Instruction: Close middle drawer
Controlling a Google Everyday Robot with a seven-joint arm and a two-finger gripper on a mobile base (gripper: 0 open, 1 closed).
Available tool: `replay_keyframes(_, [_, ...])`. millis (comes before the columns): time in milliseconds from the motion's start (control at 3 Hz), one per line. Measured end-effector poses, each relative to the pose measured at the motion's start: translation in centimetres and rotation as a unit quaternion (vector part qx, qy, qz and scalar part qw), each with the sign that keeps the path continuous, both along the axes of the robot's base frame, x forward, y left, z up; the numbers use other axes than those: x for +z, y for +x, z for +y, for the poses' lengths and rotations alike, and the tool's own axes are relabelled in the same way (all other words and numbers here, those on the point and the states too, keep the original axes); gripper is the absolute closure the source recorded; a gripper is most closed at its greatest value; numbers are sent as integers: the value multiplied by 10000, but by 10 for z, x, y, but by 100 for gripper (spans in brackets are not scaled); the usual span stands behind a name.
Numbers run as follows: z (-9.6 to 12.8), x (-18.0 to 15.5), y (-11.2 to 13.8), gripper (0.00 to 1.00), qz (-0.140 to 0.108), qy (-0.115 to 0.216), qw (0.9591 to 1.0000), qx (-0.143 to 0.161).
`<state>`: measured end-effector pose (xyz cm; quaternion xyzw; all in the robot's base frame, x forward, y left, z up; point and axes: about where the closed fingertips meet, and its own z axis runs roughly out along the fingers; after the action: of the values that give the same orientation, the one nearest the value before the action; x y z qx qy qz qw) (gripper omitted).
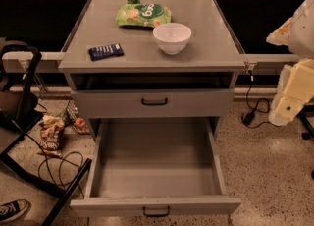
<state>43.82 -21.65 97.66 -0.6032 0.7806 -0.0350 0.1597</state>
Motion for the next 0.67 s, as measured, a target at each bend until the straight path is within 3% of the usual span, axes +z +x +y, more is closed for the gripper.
replay_keyframes(667, [0,-13,-6,0,29,37,10000,-56])
